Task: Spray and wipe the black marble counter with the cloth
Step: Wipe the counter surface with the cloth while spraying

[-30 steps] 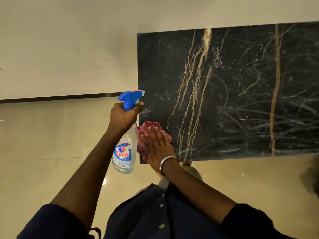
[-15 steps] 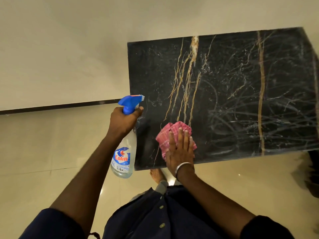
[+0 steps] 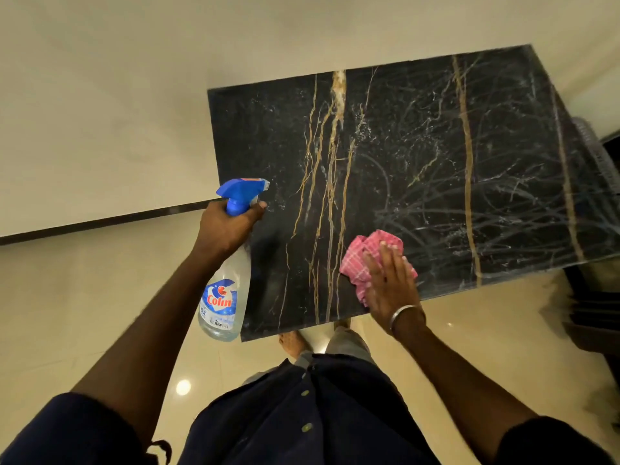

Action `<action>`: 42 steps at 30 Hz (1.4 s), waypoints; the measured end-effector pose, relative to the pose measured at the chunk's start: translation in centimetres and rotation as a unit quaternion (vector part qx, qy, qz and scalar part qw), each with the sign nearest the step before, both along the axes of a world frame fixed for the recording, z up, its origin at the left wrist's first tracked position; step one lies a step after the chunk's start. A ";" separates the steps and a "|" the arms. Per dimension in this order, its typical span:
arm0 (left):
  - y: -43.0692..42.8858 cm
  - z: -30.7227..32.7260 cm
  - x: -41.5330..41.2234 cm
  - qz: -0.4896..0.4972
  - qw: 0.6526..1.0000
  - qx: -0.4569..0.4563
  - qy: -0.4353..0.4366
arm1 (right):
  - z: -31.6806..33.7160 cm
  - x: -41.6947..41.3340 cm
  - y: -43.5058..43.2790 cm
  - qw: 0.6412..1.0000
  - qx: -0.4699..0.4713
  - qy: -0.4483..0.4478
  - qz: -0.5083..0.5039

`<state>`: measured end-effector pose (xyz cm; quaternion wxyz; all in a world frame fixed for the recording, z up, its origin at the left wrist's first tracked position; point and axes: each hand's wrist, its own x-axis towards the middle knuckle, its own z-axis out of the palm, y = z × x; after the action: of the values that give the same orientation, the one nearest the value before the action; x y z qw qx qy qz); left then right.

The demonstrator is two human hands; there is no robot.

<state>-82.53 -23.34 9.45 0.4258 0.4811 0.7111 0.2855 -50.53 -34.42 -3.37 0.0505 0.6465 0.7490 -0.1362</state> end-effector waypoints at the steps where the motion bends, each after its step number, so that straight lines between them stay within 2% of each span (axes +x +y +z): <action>1: 0.2 0.0 0.2 -0.002 1.000 -0.001 -0.004 | 0.2 1.3 0.2 1.000 -0.004 -0.007 -0.025; 4: 0.5 0.0 0.6 -0.011 1.000 0.001 -0.016 | 0.6 1.5 0.6 0.993 0.006 -0.020 -0.115; 6: 0.5 0.0 0.9 -0.019 1.000 0.004 -0.019 | 0.4 -0.3 0.8 0.990 0.018 -0.014 -0.141; 14: 0.2 -0.7 2.5 -0.023 1.000 -0.019 -0.007 | -0.6 -12.7 0.8 0.997 0.020 0.018 0.066; 19: 0.7 -0.6 3.1 -0.022 0.999 -0.025 -0.014 | -0.8 -9.8 1.8 0.993 0.022 0.014 0.119; 26: 1.5 -0.7 3.9 -0.034 0.999 -0.035 -0.016 | -0.1 1.4 5.4 0.996 0.022 -0.005 -0.091; 31: 1.7 -0.6 4.5 -0.014 0.999 -0.032 -0.030 | 0.6 -0.4 8.1 0.979 0.018 -0.015 -0.203; 33: 1.7 -0.6 4.8 -0.008 0.999 -0.034 -0.028 | 0.8 -2.5 8.7 0.985 0.001 -0.009 -0.173; 37: 1.6 -0.3 5.1 0.010 0.999 -0.029 -0.026 | 1.0 -8.9 8.5 0.999 -0.019 0.030 -0.037; 42: 2.0 -0.2 5.4 0.025 0.999 -0.020 -0.002 | 1.5 -13.2 9.5 0.992 -0.022 -0.020 0.125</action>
<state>-77.18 -21.34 9.28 0.4301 0.4538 0.7275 0.2826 -63.73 -24.91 -1.87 0.0961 0.5488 0.8199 -0.1318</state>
